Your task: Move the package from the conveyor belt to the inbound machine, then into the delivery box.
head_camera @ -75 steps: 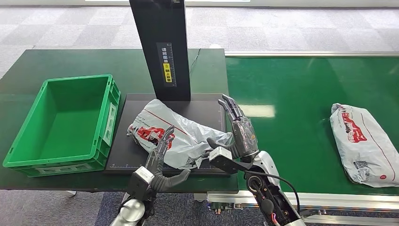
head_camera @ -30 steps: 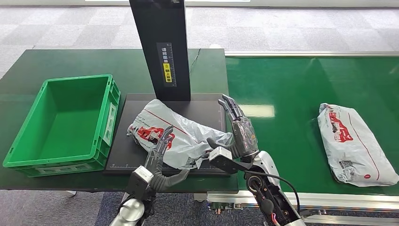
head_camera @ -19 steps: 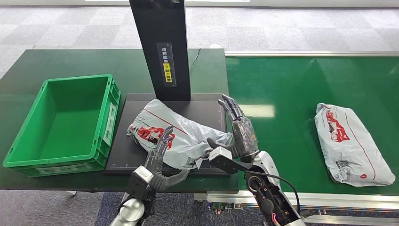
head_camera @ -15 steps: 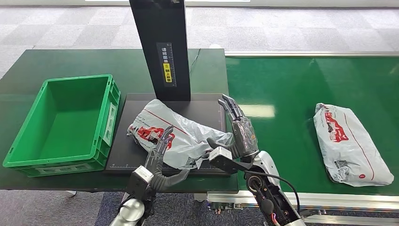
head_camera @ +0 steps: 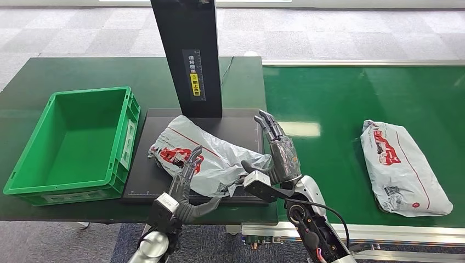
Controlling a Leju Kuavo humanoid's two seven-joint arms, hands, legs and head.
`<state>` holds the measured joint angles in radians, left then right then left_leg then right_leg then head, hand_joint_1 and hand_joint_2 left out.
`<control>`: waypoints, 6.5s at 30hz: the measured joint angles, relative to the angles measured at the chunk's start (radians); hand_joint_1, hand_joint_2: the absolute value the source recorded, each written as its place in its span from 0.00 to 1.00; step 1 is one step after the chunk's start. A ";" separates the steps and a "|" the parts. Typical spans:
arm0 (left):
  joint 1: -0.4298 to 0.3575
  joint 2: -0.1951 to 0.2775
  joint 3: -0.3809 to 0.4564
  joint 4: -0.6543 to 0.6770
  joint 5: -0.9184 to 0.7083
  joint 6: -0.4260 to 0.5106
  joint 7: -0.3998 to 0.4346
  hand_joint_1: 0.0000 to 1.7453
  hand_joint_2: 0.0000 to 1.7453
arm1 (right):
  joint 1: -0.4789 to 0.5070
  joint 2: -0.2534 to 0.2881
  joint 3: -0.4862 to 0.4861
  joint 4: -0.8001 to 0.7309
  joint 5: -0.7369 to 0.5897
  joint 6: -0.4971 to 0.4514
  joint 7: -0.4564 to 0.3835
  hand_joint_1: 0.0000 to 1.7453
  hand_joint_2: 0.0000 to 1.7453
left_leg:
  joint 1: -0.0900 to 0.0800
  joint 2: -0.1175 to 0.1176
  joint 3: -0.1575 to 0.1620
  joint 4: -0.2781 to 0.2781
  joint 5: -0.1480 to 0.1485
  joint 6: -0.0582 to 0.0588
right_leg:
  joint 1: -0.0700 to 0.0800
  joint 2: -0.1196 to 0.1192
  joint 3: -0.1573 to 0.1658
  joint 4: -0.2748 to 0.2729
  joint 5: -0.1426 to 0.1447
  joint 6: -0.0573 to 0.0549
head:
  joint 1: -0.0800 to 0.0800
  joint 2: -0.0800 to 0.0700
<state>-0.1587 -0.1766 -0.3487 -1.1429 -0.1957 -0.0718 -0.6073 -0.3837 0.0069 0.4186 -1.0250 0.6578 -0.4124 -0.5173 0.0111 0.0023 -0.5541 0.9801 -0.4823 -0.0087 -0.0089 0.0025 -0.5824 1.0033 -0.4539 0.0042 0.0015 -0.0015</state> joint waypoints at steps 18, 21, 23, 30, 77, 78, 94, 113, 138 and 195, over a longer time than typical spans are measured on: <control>0.000 0.000 0.000 0.000 0.000 0.000 0.000 0.00 1.00 | 0.000 0.000 0.000 0.000 0.000 0.000 0.000 0.00 1.00 | 0.000 0.000 0.000 0.000 0.000 0.000 | 0.000 0.000 0.000 0.000 0.000 0.000 | 0.000 0.000; 0.000 0.000 0.000 0.000 0.000 0.000 0.000 0.00 1.00 | 0.000 0.000 0.000 0.000 0.000 0.000 0.000 0.00 1.00 | 0.000 0.000 0.000 0.000 0.000 0.000 | 0.000 0.000 0.000 0.000 0.000 0.000 | 0.000 0.000; 0.000 0.000 0.000 0.000 0.000 0.000 0.000 0.00 1.00 | 0.000 0.000 0.000 0.000 0.000 0.000 0.000 0.00 1.00 | 0.000 0.000 0.000 0.000 0.000 0.000 | 0.000 0.000 0.000 0.000 0.000 0.000 | 0.000 0.000; 0.000 0.000 0.000 0.000 0.000 0.000 0.000 0.00 1.00 | 0.000 0.000 0.000 0.000 0.000 0.000 0.000 0.00 1.00 | 0.000 0.000 0.000 0.000 0.000 0.000 | 0.000 0.000 0.000 0.000 0.000 0.000 | 0.000 0.000; 0.000 0.000 0.000 0.000 0.000 0.000 0.000 0.00 1.00 | 0.000 0.000 0.000 0.000 0.000 0.000 0.000 0.00 1.00 | 0.000 0.000 0.000 0.000 0.000 0.000 | 0.000 0.000 0.000 0.000 0.000 0.000 | 0.000 0.000; 0.000 0.000 0.000 0.000 0.000 0.000 0.000 0.00 1.00 | 0.000 0.000 0.000 0.000 0.000 0.000 0.000 0.00 1.00 | 0.000 0.000 0.000 0.000 0.000 0.000 | 0.000 0.000 0.000 0.000 0.000 0.000 | 0.000 0.000; 0.000 0.000 0.000 0.000 0.000 0.000 0.000 0.00 1.00 | 0.000 0.000 0.000 0.000 0.000 0.000 0.000 0.00 1.00 | 0.000 0.000 0.000 0.000 0.000 0.000 | 0.000 0.000 0.000 0.000 0.000 0.000 | 0.000 0.000; 0.000 0.000 0.000 0.000 0.000 0.000 0.000 0.00 1.00 | 0.000 0.000 0.000 0.000 0.000 0.000 0.000 0.00 1.00 | 0.000 0.000 0.000 0.000 0.000 0.000 | 0.000 0.000 0.000 0.000 0.000 0.000 | 0.000 0.000; 0.000 0.000 0.000 0.000 0.000 0.000 0.000 0.00 1.00 | 0.000 0.000 0.000 0.000 0.000 0.000 0.000 0.00 1.00 | 0.000 0.000 0.000 0.000 0.000 0.000 | 0.000 0.000 0.000 0.000 0.000 0.000 | 0.000 0.000; 0.000 0.005 -0.005 -0.087 -0.058 0.234 0.060 0.00 1.00 | 0.350 -0.080 -0.274 -0.399 -0.468 -0.209 -0.109 0.00 1.00 | -0.001 -0.008 -0.001 0.000 -0.004 0.003 | -0.002 -0.009 0.003 -0.001 -0.007 0.004 | 0.002 0.000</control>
<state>-0.1584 -0.1714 -0.3537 -1.2303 -0.2533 0.1621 -0.5474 -0.0336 -0.0736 0.1442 -1.4239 0.1894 -0.6215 -0.6258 0.0096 -0.0059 -0.5548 0.9806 -0.4862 -0.0056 -0.0105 -0.0064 -0.5796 1.0021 -0.4607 0.0079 0.0040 -0.0015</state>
